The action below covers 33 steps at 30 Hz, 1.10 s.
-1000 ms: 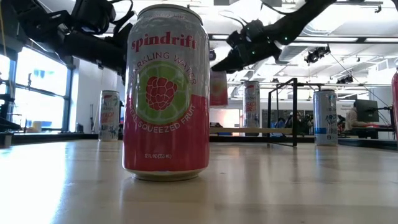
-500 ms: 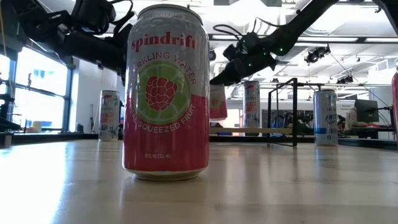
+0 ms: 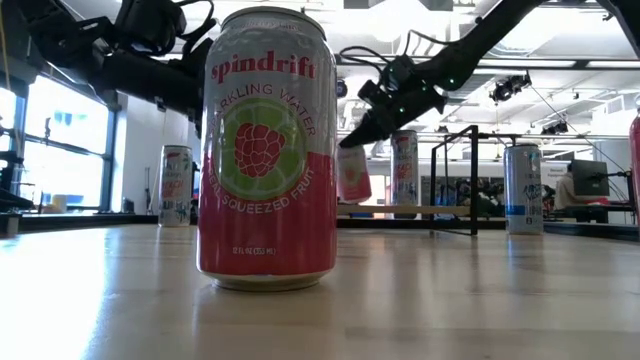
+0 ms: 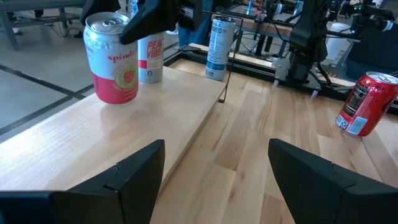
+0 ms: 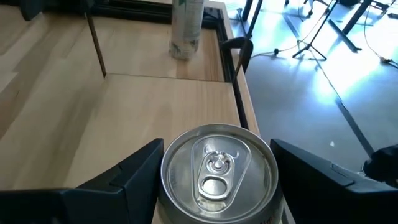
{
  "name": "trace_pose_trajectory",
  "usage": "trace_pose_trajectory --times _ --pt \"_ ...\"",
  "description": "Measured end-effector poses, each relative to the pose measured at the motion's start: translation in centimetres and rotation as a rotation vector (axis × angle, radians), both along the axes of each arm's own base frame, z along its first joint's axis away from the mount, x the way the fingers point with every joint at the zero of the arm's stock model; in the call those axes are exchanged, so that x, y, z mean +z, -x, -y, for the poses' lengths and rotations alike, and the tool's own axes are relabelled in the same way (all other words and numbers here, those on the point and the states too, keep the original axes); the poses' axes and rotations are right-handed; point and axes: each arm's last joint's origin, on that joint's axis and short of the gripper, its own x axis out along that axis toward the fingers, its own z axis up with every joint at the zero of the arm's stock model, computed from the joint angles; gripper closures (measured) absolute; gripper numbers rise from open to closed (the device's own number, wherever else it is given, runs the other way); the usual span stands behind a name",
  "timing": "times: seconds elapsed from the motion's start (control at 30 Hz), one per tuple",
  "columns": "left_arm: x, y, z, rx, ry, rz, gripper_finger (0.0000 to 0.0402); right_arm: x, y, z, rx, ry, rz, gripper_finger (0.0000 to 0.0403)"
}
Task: Place canned beverage on shelf
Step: Put the top pink and white soda can on the shelf
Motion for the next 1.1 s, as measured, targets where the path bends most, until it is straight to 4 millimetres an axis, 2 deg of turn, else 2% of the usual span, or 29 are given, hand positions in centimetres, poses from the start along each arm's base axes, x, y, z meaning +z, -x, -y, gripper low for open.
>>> trace_pose_trajectory --times 0.37,1.1 --pt "0.0 0.0 0.0 0.001 0.004 0.001 0.0124 -0.18 -0.84 -0.82 -0.11 0.024 -0.061 0.011" --pt "0.0 -0.13 0.55 -0.016 0.016 0.005 0.0124 -0.07 -0.81 -0.63 -0.189 -0.055 -0.039 0.0107"
